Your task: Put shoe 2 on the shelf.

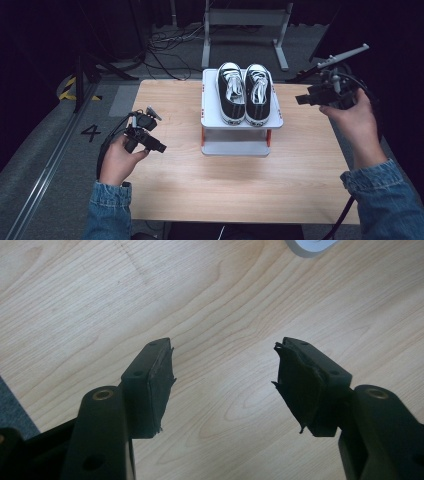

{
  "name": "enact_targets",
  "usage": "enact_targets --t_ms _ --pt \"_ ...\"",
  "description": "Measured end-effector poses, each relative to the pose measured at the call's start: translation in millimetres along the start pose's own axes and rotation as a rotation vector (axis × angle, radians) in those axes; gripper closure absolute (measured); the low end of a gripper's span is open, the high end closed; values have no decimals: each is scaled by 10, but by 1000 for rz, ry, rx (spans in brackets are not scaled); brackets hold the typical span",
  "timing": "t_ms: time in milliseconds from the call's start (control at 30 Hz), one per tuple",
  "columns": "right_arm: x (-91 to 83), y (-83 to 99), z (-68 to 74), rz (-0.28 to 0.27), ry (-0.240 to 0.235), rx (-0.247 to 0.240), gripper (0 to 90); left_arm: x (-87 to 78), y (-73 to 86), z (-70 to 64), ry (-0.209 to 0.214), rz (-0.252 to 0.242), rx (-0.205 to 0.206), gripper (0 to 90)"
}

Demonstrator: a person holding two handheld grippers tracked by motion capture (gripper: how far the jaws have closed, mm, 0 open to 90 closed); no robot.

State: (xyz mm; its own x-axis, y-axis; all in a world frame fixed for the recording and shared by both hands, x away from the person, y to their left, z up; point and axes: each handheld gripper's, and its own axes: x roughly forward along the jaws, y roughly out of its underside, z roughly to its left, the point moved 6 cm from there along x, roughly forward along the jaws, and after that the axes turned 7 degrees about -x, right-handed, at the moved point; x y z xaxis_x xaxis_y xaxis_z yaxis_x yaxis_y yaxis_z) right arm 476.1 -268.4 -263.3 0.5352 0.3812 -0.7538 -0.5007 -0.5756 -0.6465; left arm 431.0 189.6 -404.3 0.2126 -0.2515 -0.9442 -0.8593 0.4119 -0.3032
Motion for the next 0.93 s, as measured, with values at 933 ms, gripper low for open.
enact_targets --t_ms 933 --pt "706 1787 -230 220 -127 198 375 58 28 -9 32 -16 -57 352"
